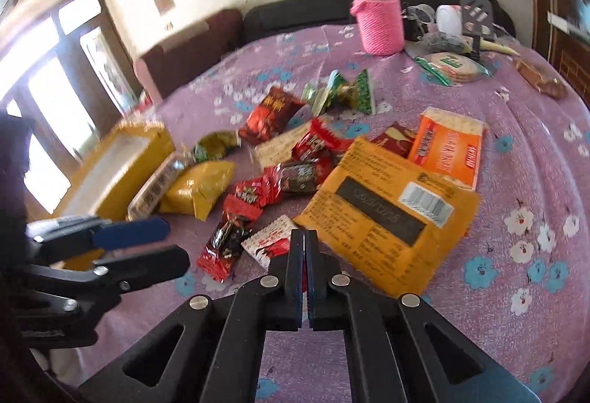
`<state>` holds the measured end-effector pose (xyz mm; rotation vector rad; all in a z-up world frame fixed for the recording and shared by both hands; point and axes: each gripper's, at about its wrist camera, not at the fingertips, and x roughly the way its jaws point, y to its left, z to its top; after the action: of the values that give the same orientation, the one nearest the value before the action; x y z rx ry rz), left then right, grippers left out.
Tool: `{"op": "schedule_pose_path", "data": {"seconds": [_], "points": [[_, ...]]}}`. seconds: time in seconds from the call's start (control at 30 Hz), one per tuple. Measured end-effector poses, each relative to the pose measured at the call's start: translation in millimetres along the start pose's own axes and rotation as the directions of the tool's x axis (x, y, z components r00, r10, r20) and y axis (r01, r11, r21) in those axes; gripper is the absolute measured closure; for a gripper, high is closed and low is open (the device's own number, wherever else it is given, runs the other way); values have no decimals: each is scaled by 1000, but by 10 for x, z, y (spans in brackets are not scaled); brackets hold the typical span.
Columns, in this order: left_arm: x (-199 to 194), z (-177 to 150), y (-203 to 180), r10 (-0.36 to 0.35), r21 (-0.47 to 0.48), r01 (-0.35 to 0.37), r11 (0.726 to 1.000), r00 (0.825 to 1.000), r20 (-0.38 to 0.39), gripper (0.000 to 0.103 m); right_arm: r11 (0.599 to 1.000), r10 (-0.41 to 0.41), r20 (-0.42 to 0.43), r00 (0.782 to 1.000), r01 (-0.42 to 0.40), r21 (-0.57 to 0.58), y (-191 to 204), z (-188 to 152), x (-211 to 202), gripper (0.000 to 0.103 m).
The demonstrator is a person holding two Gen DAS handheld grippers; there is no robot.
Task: Organize snacks
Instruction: 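Grasp the red candy with the left gripper while the right grasps the white-red packet, then carry both snacks over the tray and open both grippers to drop them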
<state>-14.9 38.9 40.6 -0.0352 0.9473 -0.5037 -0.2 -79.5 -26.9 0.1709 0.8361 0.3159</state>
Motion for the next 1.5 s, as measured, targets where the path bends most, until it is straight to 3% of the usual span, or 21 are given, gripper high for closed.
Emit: {"op": "schedule_pose_path", "data": {"seconds": [0.2, 0.3, 0.37, 0.47, 0.53, 0.67, 0.7, 0.8, 0.87, 0.97, 1.07, 1.13, 1.17, 1.2, 1.33, 1.43, 1.5], "points": [[313, 69, -21, 55, 41, -52, 998, 997, -58, 60, 995, 76, 25, 997, -78, 68, -161, 34, -86, 102], [475, 79, 8, 63, 39, -60, 997, 995, -82, 61, 989, 114, 12, 993, -114, 92, -200, 14, -78, 96], [495, 79, -22, 84, 63, -80, 995, 995, -58, 81, 985, 133, 0, 991, -132, 112, -233, 12, -63, 95], [475, 73, 13, 74, 32, -72, 997, 996, -51, 82, 980, 160, -14, 987, -157, 121, -263, 7, -52, 78], [399, 48, 43, 65, 16, -64, 998, 997, -36, 82, 979, 172, -27, 985, -168, 115, -259, -1, -33, 74], [133, -21, 111, 25, -27, -25, 999, 1000, 8, 82, 991, 129, -71, 989, -127, 34, -116, -27, 19, 68], [46, -50, 128, 14, -38, -14, 999, 1000, 22, 82, 993, 115, -80, 990, -115, 7, -66, -23, 30, 62], [-211, -129, 197, -3, -71, 7, 997, 998, 66, 82, 991, 51, -108, 993, -63, -118, 155, -17, 76, 49], [-411, -200, 287, -8, -101, 18, 995, 995, 99, 82, 980, -4, -122, 993, -21, -198, 285, -3, 134, 49], [-734, -290, 485, 12, -150, 11, 989, 989, 149, 81, 958, -86, -134, 987, 45, -284, 434, 7, 243, 49], [-1052, -374, 747, 79, -208, -38, 978, 978, 195, 81, 944, -138, -141, 980, 86, -319, 520, -36, 315, 48], [-1213, -452, 958, 137, -254, -82, 964, 969, 206, 81, 942, -164, -147, 975, 110, -316, 538, -55, 325, 58], [-1291, -499, 1089, 180, -282, -119, 952, 962, 204, 81, 950, -148, -158, 976, 96, -299, 533, -64, 317, 76], [-1339, -538, 1203, 216, -301, -151, 942, 956, 196, 81, 956, -139, -166, 976, 89, -278, 522, -63, 298, 84], [-1402, -629, 1559, 321, -362, -252, 897, 936, 142, 81, 962, -169, -160, 973, 127, -243, 503, -80, 219, 88], [-1435, -703, 1778, 330, -402, -258, 879, 936, 121, 80, 972, -165, -143, 976, 137, -192, 503, -44, 83, 91], [-1508, -747, 1854, 357, -402, -276, 873, 924, 139, 79, 977, -147, -131, 980, 124, -174, 555, -6, -21, 91]]}}
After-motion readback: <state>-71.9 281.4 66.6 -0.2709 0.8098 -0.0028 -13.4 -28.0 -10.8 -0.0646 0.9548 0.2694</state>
